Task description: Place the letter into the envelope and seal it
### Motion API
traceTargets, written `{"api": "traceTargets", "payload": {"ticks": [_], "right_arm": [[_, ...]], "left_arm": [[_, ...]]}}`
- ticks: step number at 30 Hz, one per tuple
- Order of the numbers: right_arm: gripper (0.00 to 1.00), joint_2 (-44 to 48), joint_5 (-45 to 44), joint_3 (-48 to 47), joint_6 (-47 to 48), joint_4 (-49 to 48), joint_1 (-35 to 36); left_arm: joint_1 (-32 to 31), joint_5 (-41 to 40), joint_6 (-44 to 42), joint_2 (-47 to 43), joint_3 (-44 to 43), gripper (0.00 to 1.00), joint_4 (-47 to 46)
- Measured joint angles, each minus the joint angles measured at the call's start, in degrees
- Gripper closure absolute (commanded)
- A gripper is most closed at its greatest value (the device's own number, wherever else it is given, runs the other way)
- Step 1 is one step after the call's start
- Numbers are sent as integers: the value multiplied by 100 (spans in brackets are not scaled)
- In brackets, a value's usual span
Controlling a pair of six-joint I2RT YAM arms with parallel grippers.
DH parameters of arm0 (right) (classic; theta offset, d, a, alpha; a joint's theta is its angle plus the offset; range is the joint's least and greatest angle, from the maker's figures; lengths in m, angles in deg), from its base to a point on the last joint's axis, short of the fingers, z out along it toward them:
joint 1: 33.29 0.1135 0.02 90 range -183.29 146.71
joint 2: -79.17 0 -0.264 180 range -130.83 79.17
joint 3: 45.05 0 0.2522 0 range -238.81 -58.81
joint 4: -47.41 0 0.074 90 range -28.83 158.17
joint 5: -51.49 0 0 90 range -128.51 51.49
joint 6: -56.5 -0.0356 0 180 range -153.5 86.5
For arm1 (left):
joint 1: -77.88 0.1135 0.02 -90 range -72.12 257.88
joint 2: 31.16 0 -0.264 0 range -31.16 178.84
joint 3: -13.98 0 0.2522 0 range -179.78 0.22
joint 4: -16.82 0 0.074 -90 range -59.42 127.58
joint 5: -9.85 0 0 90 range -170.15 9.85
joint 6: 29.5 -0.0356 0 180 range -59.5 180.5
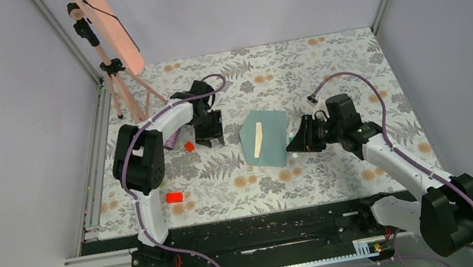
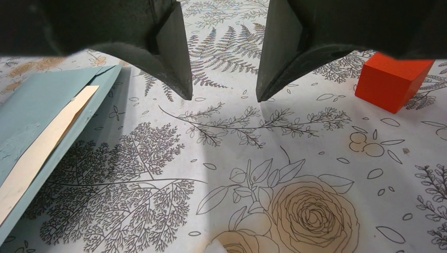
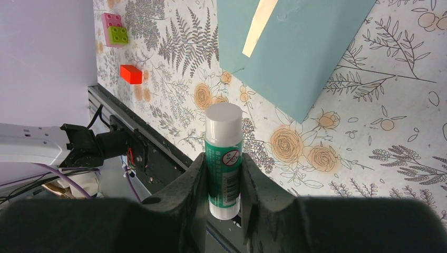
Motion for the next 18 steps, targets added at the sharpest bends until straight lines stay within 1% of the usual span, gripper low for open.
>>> {"api": "traceTargets", "payload": {"ticks": [10,18], "right_arm": [[100,-2,0,0,-2,0,0],[100,-20,0,0,0,0,0]], "left_arm": [[0,52,59,-42,0,50,-9],[0,109,105,-319,35,51,-162]]}}
